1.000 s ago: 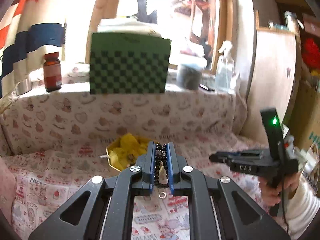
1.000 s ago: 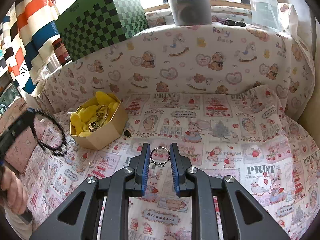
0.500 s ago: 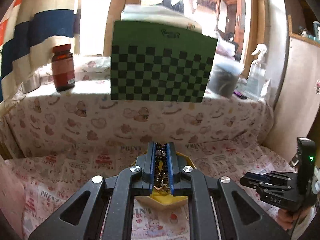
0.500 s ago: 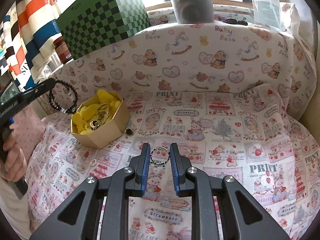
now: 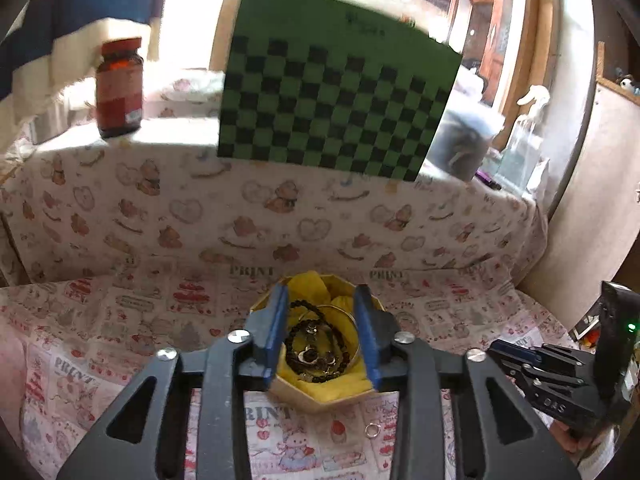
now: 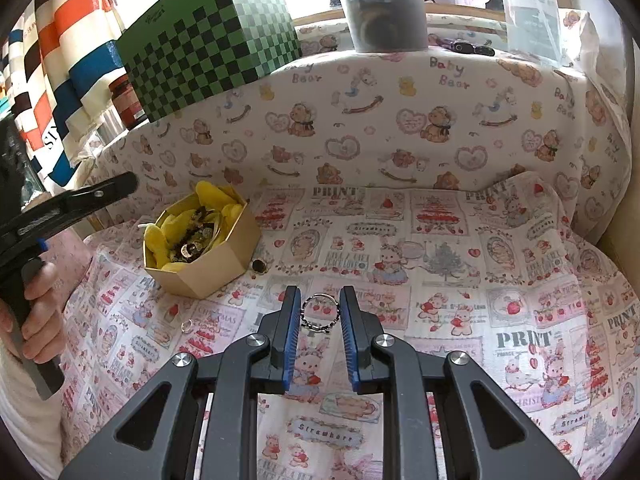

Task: Organize jewelry
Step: 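Open the left gripper and lift it out of the gold box, then lower the silver ring keychain into the gold box and open the right gripper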

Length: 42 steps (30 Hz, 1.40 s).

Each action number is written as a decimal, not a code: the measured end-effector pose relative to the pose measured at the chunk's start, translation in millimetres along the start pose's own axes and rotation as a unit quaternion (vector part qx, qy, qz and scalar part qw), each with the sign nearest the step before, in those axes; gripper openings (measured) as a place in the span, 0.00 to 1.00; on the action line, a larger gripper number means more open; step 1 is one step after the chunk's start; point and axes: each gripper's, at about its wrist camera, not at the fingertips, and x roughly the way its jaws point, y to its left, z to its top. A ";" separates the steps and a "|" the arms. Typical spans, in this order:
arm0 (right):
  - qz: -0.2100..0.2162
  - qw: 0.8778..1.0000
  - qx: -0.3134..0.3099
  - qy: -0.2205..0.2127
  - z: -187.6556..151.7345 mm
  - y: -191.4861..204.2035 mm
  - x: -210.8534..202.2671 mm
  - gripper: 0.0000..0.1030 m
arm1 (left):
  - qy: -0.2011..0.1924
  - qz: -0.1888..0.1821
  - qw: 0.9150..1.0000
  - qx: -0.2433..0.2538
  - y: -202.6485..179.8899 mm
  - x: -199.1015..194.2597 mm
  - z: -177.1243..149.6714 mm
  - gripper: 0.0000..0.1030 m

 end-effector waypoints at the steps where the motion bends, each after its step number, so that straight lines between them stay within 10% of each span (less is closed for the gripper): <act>1: 0.002 1.000 0.001 -0.001 0.2 -0.7 0.1 0.21 | -0.008 0.003 1.000 0.006 -0.2 -6.3 -1.1 0.40; 13: 0.056 0.997 -0.002 -0.044 11.5 15.8 -24.9 0.21 | -0.127 0.139 0.979 0.079 1.1 -50.5 -23.6 0.89; 24: 0.114 0.993 -0.028 0.010 52.4 83.1 20.4 0.21 | -0.192 0.149 0.968 0.069 11.8 -76.8 -24.3 0.96; 28: 0.096 0.995 -0.037 0.012 59.9 99.3 45.6 0.21 | -0.185 0.120 0.975 0.018 33.3 -75.2 -19.1 0.96; 31: 0.091 0.995 -0.040 0.019 65.0 104.5 58.6 0.21 | -0.224 0.155 0.962 0.026 38.8 -79.0 -21.7 0.96; 33: 0.095 0.995 -0.038 0.015 66.9 105.0 61.3 0.26 | -0.217 0.159 0.963 0.016 43.7 -79.4 -20.6 0.96; 36: 0.084 0.996 -0.033 0.001 65.8 100.9 57.2 0.71 | -0.211 0.136 0.968 -0.001 47.5 -81.0 -19.2 0.96; 42: 0.043 0.998 -0.034 -0.035 62.5 83.3 33.2 0.83 | -0.194 0.112 0.975 -0.005 44.9 -76.9 -20.4 0.97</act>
